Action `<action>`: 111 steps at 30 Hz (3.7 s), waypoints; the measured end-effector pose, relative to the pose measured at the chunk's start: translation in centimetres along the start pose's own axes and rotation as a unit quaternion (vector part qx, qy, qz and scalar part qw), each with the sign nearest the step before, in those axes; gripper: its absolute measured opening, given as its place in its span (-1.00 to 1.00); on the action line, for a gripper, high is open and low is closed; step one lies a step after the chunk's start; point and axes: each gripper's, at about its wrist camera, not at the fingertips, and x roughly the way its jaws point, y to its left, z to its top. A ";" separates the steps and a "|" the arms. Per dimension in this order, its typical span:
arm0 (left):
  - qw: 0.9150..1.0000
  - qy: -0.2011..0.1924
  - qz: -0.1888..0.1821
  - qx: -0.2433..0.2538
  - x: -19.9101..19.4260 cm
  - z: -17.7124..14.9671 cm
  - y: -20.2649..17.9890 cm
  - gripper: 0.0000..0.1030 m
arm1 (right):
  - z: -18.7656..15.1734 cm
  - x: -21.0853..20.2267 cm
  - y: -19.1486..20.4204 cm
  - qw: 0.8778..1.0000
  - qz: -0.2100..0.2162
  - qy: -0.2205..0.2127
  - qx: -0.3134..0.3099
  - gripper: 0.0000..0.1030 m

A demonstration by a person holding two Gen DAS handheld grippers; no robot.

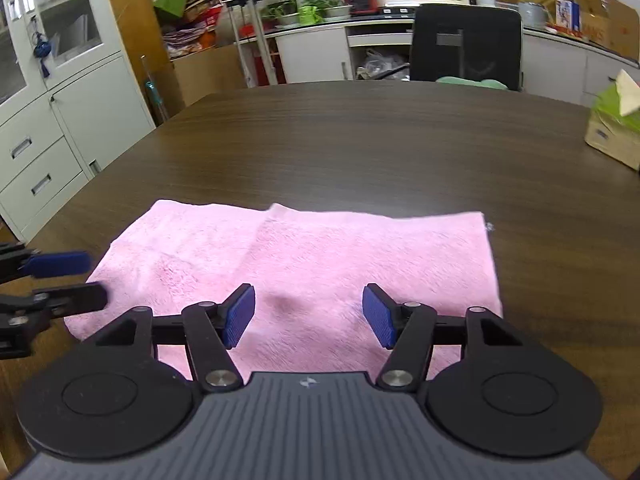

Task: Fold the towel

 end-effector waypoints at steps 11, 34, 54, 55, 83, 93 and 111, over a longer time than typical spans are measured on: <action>0.999 0.033 -0.003 -0.009 1.4 -2.0 0.6 0.08 | -1.1 -1.2 -0.6 1.000 0.012 -0.020 -0.011 0.44; 0.973 -0.005 -0.002 -0.232 -1.3 -2.5 13.3 0.42 | -4.4 0.8 20.5 0.940 0.094 -0.042 -0.325 -0.03; 0.958 0.005 -0.054 -0.283 0.6 -3.1 15.8 0.70 | -7.8 3.6 27.1 0.831 -0.044 -0.063 -0.551 -0.40; 0.957 0.005 -0.055 -0.285 0.7 -3.1 15.8 0.70 | -7.7 3.7 27.3 0.825 -0.045 -0.059 -0.561 -0.40; 0.930 0.047 -0.140 -0.337 2.4 -2.9 16.6 0.87 | -3.7 0.8 23.3 0.927 0.011 -0.104 -0.361 -0.89; 0.915 0.090 -0.191 -0.344 6.0 -1.1 14.9 0.78 | -3.4 -0.6 19.7 0.934 0.010 -0.143 -0.328 -0.89; 0.916 0.065 -0.157 -0.364 7.5 -1.0 15.3 -0.89 | -4.3 -2.7 17.0 0.953 0.028 -0.144 -0.265 -0.88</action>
